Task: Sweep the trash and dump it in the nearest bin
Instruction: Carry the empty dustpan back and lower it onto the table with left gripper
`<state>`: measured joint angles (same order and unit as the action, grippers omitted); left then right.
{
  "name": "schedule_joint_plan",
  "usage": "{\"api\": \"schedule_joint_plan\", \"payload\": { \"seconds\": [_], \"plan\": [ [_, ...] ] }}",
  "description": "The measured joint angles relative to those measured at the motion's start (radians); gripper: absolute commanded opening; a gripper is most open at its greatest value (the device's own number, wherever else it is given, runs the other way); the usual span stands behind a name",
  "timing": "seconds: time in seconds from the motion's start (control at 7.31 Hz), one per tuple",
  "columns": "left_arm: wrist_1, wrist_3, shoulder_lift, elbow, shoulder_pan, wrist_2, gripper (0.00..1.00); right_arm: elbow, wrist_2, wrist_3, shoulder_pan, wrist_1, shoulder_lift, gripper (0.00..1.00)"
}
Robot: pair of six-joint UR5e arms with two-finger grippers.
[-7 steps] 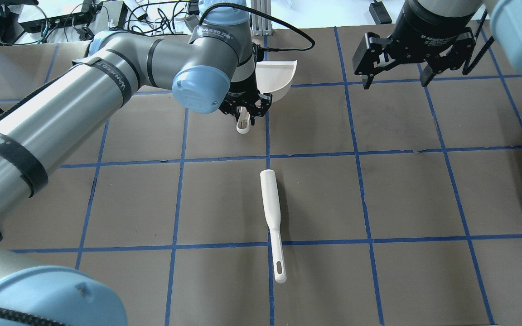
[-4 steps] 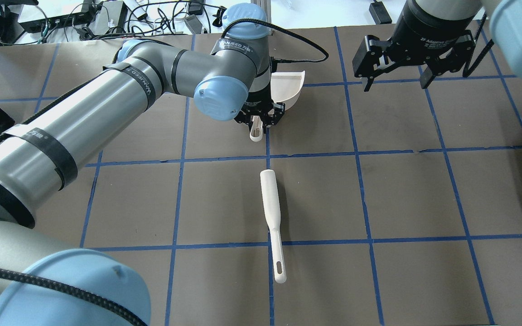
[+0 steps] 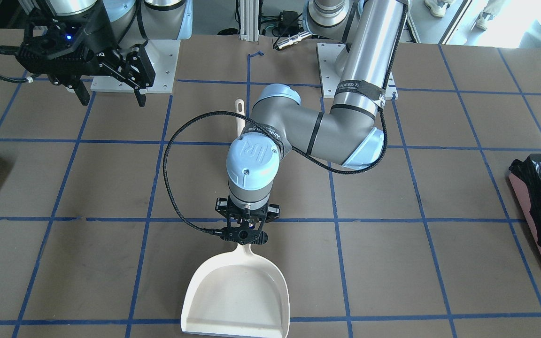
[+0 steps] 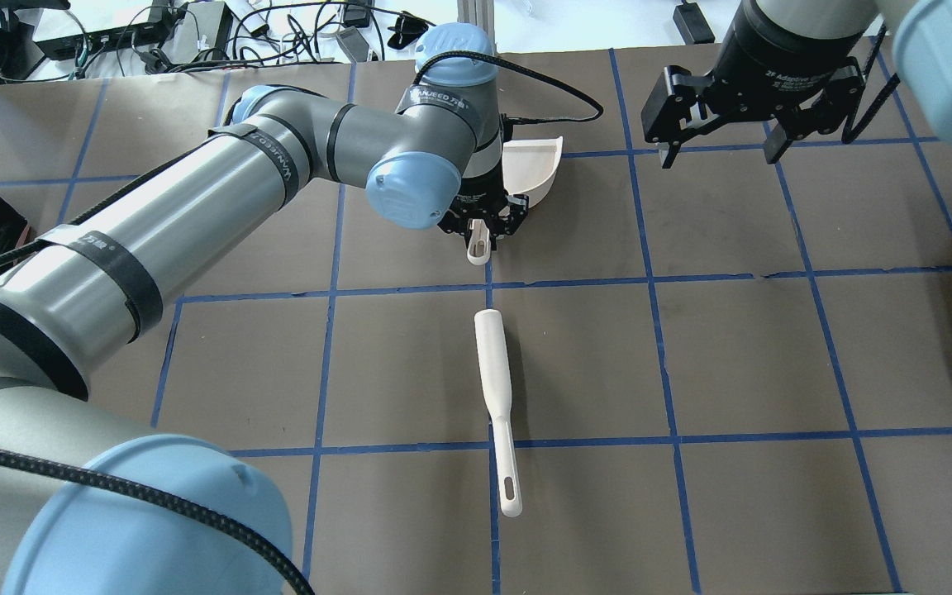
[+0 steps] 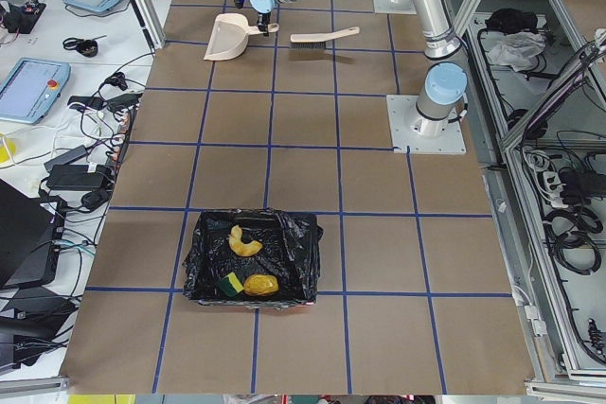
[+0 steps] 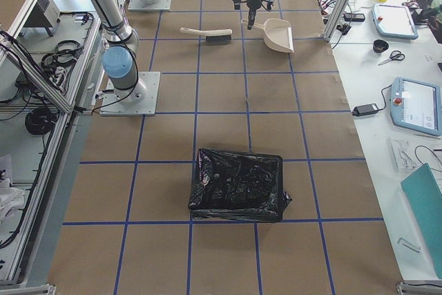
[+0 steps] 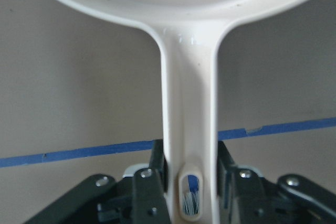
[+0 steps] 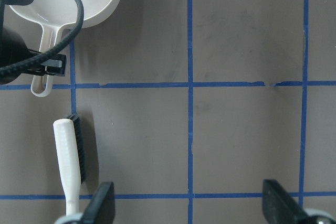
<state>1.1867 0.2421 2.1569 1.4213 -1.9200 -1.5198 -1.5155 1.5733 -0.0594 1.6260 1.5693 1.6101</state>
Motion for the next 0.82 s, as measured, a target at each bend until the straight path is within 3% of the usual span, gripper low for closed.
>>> {"api": "schedule_joint_plan", "payload": {
  "seconds": [0.41,0.55,0.68,0.82],
  "plan": [
    [-0.001,0.033,0.004,0.001,0.0,-0.02,0.0,0.0,-0.001,0.002,0.0,0.0,0.0,1.0],
    [-0.001,0.047,0.006,0.001,0.0,-0.019,0.1,0.0,-0.001,0.003,0.0,0.0,0.0,1.0],
    [-0.001,0.056,0.006,0.0,0.0,-0.017,0.47,0.0,-0.001,0.003,0.0,0.0,0.0,1.0],
    [-0.002,0.061,0.006,0.0,-0.001,-0.016,0.62,0.0,0.0,0.003,0.0,0.0,0.0,1.0]
  ]
}}
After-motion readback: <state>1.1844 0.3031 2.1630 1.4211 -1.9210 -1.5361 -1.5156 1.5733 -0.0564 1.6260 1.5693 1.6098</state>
